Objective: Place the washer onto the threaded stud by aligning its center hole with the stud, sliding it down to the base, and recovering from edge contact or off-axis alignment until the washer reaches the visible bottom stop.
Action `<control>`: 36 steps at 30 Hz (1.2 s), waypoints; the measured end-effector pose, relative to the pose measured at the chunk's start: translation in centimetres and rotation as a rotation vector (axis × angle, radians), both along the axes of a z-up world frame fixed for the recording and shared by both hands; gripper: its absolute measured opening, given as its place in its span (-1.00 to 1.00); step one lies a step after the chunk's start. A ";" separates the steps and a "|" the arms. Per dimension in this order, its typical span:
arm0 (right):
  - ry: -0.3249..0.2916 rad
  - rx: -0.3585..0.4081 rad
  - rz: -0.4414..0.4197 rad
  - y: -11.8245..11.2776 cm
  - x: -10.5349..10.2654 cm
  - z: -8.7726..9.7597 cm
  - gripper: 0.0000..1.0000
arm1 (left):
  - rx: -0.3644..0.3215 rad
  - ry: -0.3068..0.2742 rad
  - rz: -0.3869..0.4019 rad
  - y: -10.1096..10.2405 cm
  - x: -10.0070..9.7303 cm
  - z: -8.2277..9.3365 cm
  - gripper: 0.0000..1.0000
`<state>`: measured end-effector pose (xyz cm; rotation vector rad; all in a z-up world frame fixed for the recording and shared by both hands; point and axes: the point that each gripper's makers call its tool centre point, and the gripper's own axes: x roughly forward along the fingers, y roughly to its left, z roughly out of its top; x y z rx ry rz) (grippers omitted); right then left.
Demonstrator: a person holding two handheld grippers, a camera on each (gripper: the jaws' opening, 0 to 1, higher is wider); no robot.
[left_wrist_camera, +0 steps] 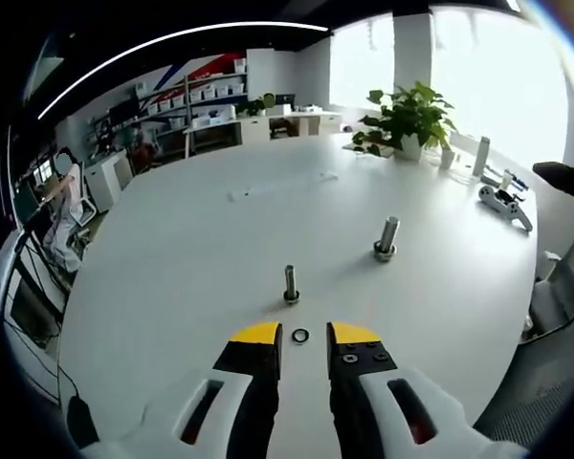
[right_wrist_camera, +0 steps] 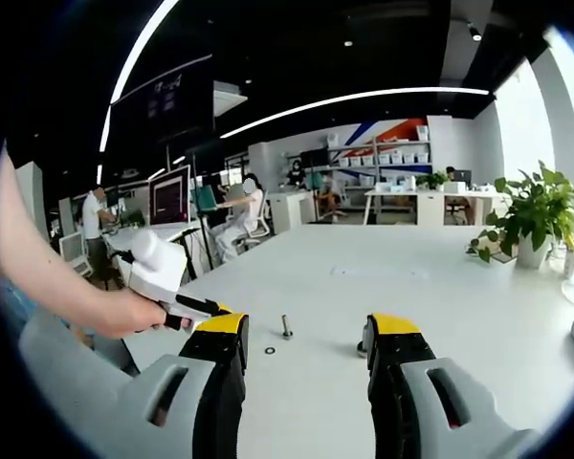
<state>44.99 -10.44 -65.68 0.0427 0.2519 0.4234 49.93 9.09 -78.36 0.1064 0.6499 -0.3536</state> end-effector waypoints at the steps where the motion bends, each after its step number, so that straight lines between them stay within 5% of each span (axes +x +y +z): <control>1: 0.001 0.002 -0.002 0.0 0.0 0.0 0.03 | -0.001 0.005 -0.001 -0.1 0.1 -0.3 -0.67; 36: 0.007 0.039 -0.012 -0.2 0.4 0.2 0.03 | 0.045 0.060 -0.018 -0.9 1.4 -4.7 -0.63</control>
